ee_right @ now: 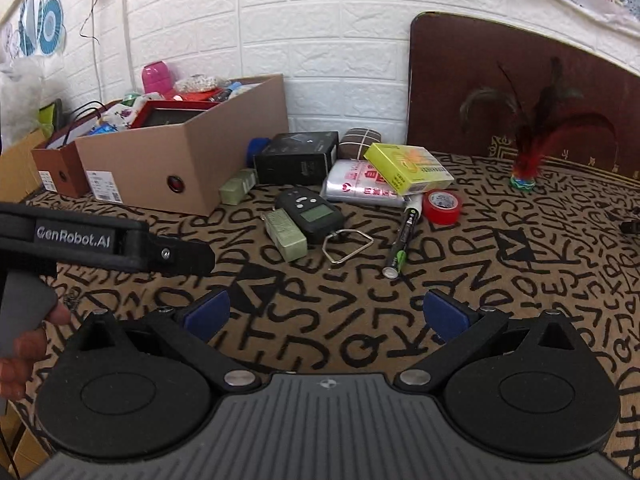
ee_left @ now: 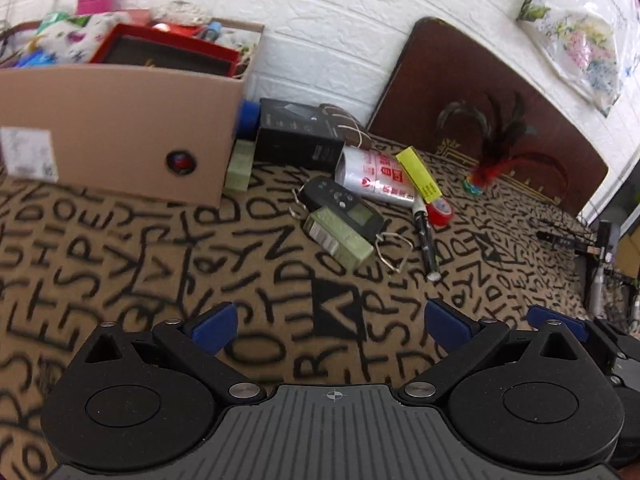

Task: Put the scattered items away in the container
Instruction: 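Withdraw both grippers from the box back over the table items, then grasp the olive-green package with the left gripper while the right grasps the black scale's hook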

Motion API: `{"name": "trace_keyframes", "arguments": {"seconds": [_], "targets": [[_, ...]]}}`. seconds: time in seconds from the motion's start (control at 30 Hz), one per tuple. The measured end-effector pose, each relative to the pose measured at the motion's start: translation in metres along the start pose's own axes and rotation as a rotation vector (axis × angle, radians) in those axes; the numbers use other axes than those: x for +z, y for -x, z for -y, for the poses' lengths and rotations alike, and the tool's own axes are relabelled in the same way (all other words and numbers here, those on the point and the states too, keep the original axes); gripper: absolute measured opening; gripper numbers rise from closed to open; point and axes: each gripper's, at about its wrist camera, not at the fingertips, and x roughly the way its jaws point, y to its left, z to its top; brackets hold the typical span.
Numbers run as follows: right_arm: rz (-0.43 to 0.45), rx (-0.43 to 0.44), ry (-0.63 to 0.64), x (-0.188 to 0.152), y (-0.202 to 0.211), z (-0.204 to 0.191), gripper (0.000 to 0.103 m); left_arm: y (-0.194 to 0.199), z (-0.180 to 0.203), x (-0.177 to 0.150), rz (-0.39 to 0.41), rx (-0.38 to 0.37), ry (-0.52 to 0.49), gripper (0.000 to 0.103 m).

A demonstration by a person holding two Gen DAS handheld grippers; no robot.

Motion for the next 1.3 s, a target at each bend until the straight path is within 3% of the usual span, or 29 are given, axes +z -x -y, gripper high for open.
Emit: {"name": "trace_keyframes", "arguments": {"seconds": [0.17,0.43,0.63,0.7,0.8,0.83,0.87,1.0,1.03,1.13,1.23,1.27,1.3], "targets": [[0.028,-0.028,0.015,-0.001,-0.016,0.004,0.100,-0.023,0.006,0.025,0.018,0.011,0.004,0.098],[-0.014,0.008,0.058,0.001,-0.061,0.008,0.073,-0.081,0.008,0.037,-0.056,0.034,0.071,0.072],[-0.026,0.028,0.104,0.009,-0.089,0.009,0.057,-0.097,0.003,0.042,-0.052,-0.050,0.124,0.071],[-0.027,0.035,0.117,0.011,-0.097,0.009,0.051,-0.105,0.004,0.044,-0.059,-0.041,0.119,0.071],[-0.035,0.050,0.124,0.014,-0.108,0.010,0.046,-0.110,0.008,0.046,-0.046,-0.012,0.057,0.063],[-0.037,0.049,0.126,0.014,-0.111,0.010,0.046,-0.111,0.008,0.046,-0.044,-0.004,0.045,0.052],[-0.036,0.042,0.133,0.014,-0.113,0.010,0.046,-0.111,0.008,0.045,-0.041,0.002,0.038,0.048],[-0.027,0.037,0.129,0.016,-0.116,0.011,0.045,-0.103,0.002,0.043,-0.043,0.003,0.072,0.038],[-0.016,0.041,0.129,0.017,-0.114,0.011,0.045,-0.101,0.001,0.044,-0.043,0.007,0.088,0.037],[-0.008,0.063,0.148,0.017,-0.113,0.008,0.045,-0.103,0.000,0.046,-0.034,0.034,0.093,0.062],[-0.019,0.056,0.189,0.016,-0.118,0.001,0.044,-0.108,0.004,0.046,-0.026,0.056,0.043,0.059],[-0.023,0.058,0.199,0.016,-0.119,0.000,0.036,-0.110,0.006,0.046,-0.022,0.065,0.018,0.045],[-0.032,0.067,0.201,0.015,-0.122,0.000,0.019,-0.110,0.007,0.045,-0.021,0.074,-0.002,0.043]]}}
